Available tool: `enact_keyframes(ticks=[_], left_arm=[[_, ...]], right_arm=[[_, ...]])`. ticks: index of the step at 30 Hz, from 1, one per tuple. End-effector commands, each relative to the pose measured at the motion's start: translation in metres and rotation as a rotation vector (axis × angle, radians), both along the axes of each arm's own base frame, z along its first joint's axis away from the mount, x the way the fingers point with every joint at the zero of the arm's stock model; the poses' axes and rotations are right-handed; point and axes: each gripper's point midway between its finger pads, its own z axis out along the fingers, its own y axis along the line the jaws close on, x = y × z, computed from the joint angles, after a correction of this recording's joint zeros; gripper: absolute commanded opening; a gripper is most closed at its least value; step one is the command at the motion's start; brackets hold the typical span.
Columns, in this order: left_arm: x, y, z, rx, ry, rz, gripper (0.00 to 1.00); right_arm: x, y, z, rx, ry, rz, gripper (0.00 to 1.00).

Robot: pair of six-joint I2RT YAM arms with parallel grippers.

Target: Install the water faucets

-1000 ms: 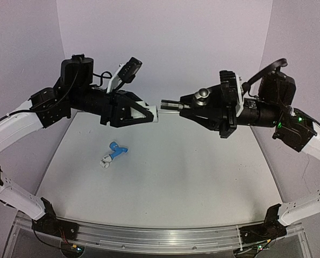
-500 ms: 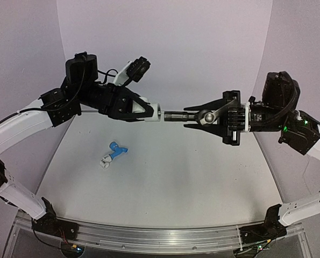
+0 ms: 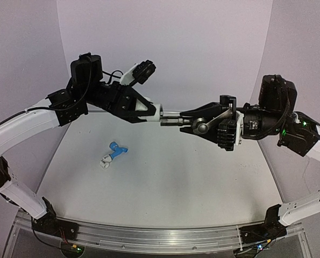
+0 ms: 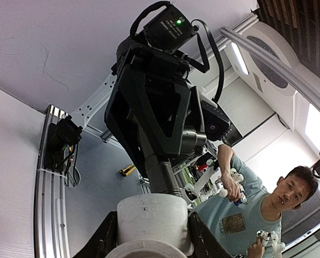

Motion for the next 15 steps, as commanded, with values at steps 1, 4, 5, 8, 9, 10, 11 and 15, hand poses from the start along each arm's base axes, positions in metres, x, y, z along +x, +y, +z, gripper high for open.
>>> enact_keyframes(ticks=[1,4,5,8,9,10,11,15], left_arm=[[-0.012,0.008,0.019,-0.059,-0.056,-0.048,0.00],[-0.013,0.009,0.017,-0.055,-0.055,-0.051,0.00],[-0.014,0.010,0.017,-0.054,-0.055,-0.053,0.00],[-0.014,0.010,0.017,-0.048,-0.051,-0.053,0.00],[-0.014,0.010,0.017,-0.047,-0.050,-0.051,0.00],[-0.014,0.010,0.018,-0.049,-0.053,-0.048,0.00],[-0.014,0.010,0.018,-0.047,-0.052,-0.046,0.00],[-0.013,0.009,0.014,-0.026,-0.038,-0.037,0.00]], right_arm=[[0.007,0.000,0.014,0.040,-0.059,-0.047,0.00],[0.010,-0.001,0.014,0.038,-0.069,-0.063,0.00],[0.010,-0.001,0.013,0.037,-0.075,-0.067,0.00],[0.013,-0.002,0.012,0.032,-0.086,-0.080,0.00],[0.013,-0.002,0.012,0.033,-0.089,-0.084,0.00],[0.014,-0.002,0.013,0.033,-0.092,-0.089,0.00],[0.015,-0.002,0.012,0.031,-0.094,-0.095,0.00],[0.019,-0.004,0.012,0.029,-0.101,-0.119,0.00]])
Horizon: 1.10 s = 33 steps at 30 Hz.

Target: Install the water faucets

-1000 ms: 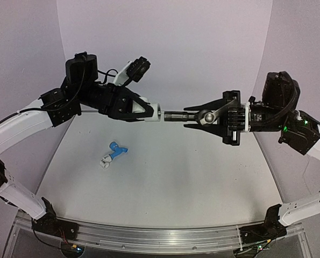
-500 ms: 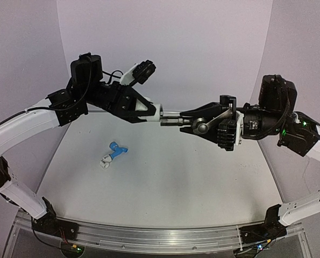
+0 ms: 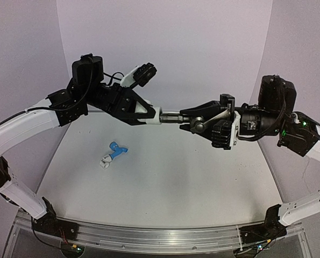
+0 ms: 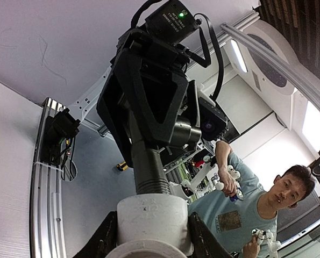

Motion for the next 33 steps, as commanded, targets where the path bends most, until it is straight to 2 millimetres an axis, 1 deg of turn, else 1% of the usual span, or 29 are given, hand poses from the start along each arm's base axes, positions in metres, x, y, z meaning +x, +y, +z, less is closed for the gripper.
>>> enact_keyframes(ticks=[1,7,11,15,20,28,33], left_arm=[[-0.009,0.007,0.018,-0.045,-0.052,-0.011,0.00],[-0.007,0.006,0.019,-0.043,-0.050,0.008,0.00],[0.000,0.002,0.023,-0.050,-0.045,0.055,0.00],[0.006,-0.002,0.024,-0.033,-0.012,0.084,0.00],[0.007,-0.002,0.025,-0.039,-0.002,0.097,0.00],[0.006,-0.008,0.012,0.006,0.040,0.025,0.00],[0.008,-0.012,0.006,0.021,0.050,0.006,0.00]], right_arm=[[0.010,-0.004,0.015,0.045,-0.041,-0.066,0.00],[0.011,-0.004,0.015,0.043,-0.044,-0.078,0.00],[0.011,-0.002,0.005,0.005,-0.090,-0.086,0.00],[0.011,0.000,-0.001,-0.020,-0.133,-0.095,0.00],[0.011,0.001,-0.008,-0.049,-0.185,-0.096,0.00],[0.001,0.001,-0.015,-0.074,-0.273,-0.039,0.00],[-0.002,0.003,-0.012,-0.071,-0.286,-0.017,0.00]])
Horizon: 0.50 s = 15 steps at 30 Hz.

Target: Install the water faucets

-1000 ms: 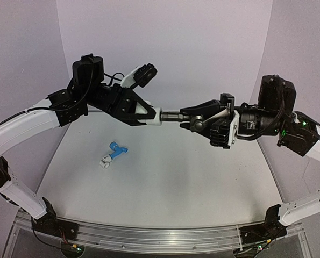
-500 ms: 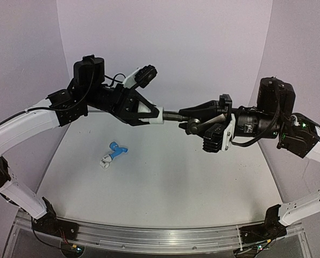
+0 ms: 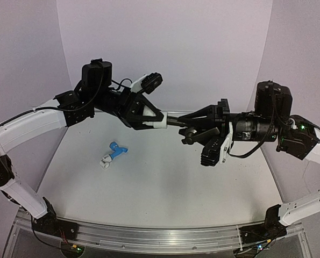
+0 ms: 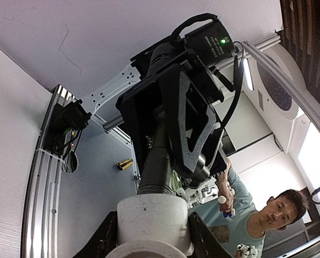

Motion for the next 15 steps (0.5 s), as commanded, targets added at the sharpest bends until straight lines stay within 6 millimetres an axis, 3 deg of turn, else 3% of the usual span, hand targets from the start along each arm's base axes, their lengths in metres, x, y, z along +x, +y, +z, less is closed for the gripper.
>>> enact_keyframes(ticks=[1,11,15], left_arm=[[-0.007,0.003,0.027,-0.077,-0.061,-0.043,0.00],[-0.024,0.013,0.033,-0.145,-0.145,-0.094,0.00],[-0.025,0.011,0.028,-0.126,-0.139,-0.105,0.00]], right_arm=[[-0.009,0.002,0.009,0.017,-0.043,0.048,0.00],[-0.008,0.006,0.010,0.034,0.040,0.042,0.00],[-0.009,0.007,0.020,0.067,0.083,0.045,0.00]])
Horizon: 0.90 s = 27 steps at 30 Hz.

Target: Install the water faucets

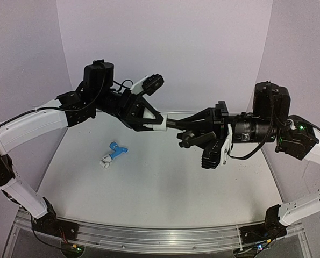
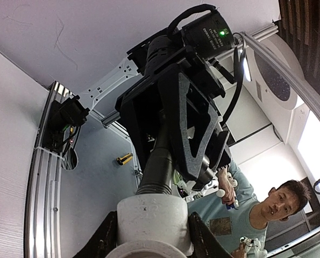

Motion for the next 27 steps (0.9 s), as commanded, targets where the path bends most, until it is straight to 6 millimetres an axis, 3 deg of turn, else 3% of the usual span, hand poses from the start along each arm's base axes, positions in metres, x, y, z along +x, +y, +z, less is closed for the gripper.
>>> enact_keyframes(ticks=[1,7,16,27], left_arm=[[-0.023,0.013,0.033,-0.121,-0.120,-0.067,0.00],[-0.028,0.013,0.039,-0.160,-0.184,-0.038,0.00],[-0.037,0.017,0.049,-0.241,-0.322,0.031,0.00],[-0.037,0.010,0.043,-0.227,-0.461,0.095,0.00]], right_arm=[[-0.003,0.003,0.030,0.091,0.061,0.007,0.00],[-0.003,0.006,0.045,0.164,0.178,0.007,0.00],[-0.004,0.009,0.037,0.227,0.310,0.017,0.00],[0.000,0.017,0.067,0.340,0.604,0.030,0.00]])
